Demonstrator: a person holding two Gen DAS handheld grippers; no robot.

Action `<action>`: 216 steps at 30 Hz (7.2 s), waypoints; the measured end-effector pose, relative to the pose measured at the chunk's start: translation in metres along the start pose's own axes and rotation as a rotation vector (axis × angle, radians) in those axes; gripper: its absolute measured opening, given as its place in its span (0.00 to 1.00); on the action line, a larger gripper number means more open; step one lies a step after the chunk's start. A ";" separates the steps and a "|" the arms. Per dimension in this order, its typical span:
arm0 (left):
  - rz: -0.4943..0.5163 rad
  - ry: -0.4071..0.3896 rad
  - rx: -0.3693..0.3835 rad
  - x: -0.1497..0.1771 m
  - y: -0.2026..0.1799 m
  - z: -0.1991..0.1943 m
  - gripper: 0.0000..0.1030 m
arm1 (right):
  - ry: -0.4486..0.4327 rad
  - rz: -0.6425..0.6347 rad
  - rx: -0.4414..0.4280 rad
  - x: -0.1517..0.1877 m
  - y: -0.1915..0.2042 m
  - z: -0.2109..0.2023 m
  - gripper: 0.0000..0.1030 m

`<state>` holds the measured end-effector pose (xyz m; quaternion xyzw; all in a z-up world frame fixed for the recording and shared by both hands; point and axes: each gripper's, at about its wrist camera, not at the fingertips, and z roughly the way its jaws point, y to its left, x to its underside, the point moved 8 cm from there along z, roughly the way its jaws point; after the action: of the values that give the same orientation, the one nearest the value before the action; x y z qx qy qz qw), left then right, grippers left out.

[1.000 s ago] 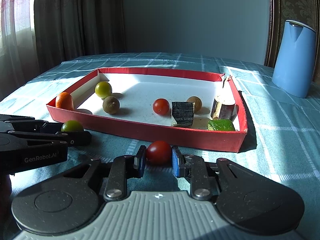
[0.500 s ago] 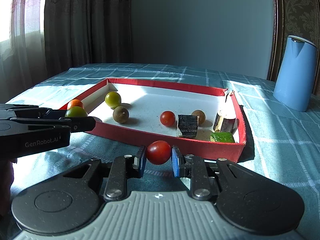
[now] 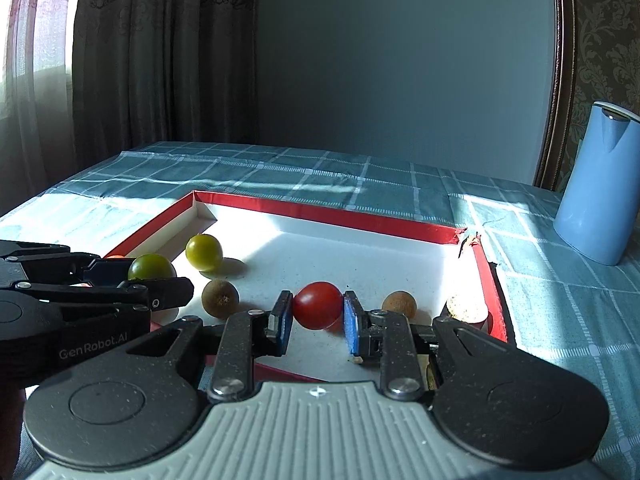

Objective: Organize fruits

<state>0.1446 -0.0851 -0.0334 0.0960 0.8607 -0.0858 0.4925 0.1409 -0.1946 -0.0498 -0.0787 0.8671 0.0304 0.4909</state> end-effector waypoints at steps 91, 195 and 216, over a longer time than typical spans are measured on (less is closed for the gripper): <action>0.042 -0.048 -0.100 0.019 -0.014 -0.024 0.85 | -0.071 0.199 0.083 0.019 -0.032 -0.010 0.66; 0.048 0.011 -0.203 0.039 -0.008 -0.041 1.00 | 0.051 0.234 0.080 0.060 -0.028 -0.032 0.74; 0.050 0.008 -0.216 0.040 -0.007 -0.041 1.00 | 0.053 0.232 0.081 0.061 -0.028 -0.032 0.74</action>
<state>0.0894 -0.0784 -0.0471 0.0644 0.8642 0.0202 0.4985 0.0880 -0.2329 -0.0847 0.0413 0.8837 0.0500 0.4636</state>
